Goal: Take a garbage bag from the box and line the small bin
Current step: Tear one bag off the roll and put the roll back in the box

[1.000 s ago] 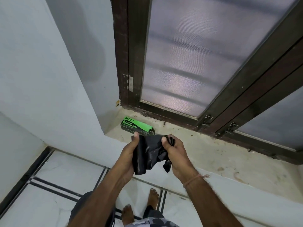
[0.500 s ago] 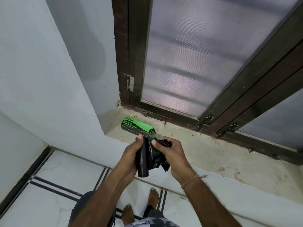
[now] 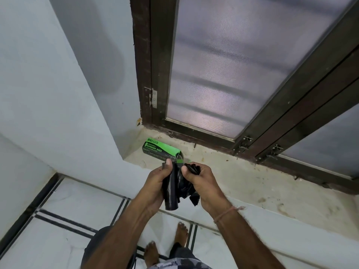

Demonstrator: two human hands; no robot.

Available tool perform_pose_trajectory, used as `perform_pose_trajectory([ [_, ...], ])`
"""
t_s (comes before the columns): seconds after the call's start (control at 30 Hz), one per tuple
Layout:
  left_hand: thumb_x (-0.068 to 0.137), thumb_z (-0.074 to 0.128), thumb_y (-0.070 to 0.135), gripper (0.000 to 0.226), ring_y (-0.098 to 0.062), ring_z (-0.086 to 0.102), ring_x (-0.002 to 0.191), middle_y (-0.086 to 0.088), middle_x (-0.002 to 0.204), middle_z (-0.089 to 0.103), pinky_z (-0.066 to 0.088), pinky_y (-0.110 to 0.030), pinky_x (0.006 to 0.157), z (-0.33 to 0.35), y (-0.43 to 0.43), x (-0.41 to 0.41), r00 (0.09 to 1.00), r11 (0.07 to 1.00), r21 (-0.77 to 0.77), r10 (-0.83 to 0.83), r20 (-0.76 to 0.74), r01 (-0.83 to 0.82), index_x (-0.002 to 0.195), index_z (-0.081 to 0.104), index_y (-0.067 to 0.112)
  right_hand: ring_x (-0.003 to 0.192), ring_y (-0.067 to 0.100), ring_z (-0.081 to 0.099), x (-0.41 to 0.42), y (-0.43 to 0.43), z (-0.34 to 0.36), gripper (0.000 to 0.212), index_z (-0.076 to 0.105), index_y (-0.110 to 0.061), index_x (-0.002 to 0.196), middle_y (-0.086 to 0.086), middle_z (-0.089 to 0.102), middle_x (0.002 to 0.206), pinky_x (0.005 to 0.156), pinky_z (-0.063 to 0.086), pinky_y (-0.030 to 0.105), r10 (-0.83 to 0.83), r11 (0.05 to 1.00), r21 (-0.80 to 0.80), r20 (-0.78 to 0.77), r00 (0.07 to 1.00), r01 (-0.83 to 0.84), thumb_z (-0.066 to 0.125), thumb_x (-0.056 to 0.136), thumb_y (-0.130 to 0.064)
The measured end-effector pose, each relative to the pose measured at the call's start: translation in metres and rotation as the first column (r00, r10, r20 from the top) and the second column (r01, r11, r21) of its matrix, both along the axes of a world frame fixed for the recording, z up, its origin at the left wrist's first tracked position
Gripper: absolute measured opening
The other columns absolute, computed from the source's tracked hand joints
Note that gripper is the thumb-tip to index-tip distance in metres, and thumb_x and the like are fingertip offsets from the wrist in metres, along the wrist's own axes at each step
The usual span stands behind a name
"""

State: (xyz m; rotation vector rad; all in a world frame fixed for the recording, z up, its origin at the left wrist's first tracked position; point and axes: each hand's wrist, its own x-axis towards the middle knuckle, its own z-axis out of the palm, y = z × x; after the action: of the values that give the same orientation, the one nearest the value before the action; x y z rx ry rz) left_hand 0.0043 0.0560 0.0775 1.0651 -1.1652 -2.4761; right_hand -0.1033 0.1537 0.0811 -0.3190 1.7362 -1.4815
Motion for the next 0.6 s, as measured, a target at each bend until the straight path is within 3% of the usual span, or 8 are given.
perform_pose_trajectory([
  [0.13, 0.101, 0.051, 0.046, 0.051, -0.026, 0.076, 0.089, -0.015, 0.099, 0.079, 0.06, -0.035, 0.072, 0.0, -0.001, 0.0, 0.999, 0.998, 0.054, -0.01, -0.042, 0.013, 0.118, 0.074, 0.003, 0.057, 0.027, 0.066, -0.002, 0.001, -0.001, 0.024, 0.069, 0.009, 0.111, 0.014, 0.069, 0.074, 0.049, 0.055, 0.033, 0.048, 0.999, 0.006, 0.118, 0.992, -0.049, 0.061, 0.104, -0.013],
  [0.27, 0.092, 0.063, 0.056, 0.066, -0.023, 0.066, 0.073, -0.014, 0.088, 0.069, 0.056, -0.04, 0.078, -0.007, -0.004, 0.001, 0.999, 0.995, 0.086, -0.044, -0.026, 0.046, 0.12, 0.07, -0.004, 0.059, 0.024, 0.069, -0.007, 0.006, 0.002, 0.018, 0.071, 0.003, 0.106, 0.013, 0.071, 0.073, 0.051, 0.059, 0.035, 0.126, 0.992, -0.033, 0.228, 0.965, -0.122, 0.059, 0.103, -0.01],
  [0.43, 0.096, 0.058, 0.059, 0.059, -0.022, 0.056, 0.065, -0.008, 0.069, 0.06, 0.055, -0.036, 0.068, -0.009, -0.005, 0.003, 0.994, 0.989, 0.113, -0.094, -0.051, 0.099, 0.108, 0.069, 0.002, 0.062, 0.027, 0.074, -0.011, 0.006, 0.005, 0.024, 0.074, -0.002, 0.085, 0.018, 0.074, 0.076, 0.056, 0.061, 0.037, 0.164, 0.986, -0.094, 0.323, 0.932, -0.141, 0.057, 0.103, -0.008],
  [0.6, 0.101, 0.049, 0.056, 0.053, -0.02, 0.055, 0.058, -0.006, 0.066, 0.056, 0.054, -0.032, 0.056, -0.01, -0.003, 0.001, 0.999, 0.991, 0.124, -0.039, -0.032, 0.042, 0.096, 0.061, 0.005, 0.066, 0.026, 0.074, -0.011, 0.004, 0.005, 0.039, 0.077, -0.007, 0.072, 0.017, 0.074, 0.077, 0.06, 0.061, 0.036, 0.154, 0.986, -0.119, 0.386, 0.91, -0.117, 0.055, 0.104, -0.007],
])
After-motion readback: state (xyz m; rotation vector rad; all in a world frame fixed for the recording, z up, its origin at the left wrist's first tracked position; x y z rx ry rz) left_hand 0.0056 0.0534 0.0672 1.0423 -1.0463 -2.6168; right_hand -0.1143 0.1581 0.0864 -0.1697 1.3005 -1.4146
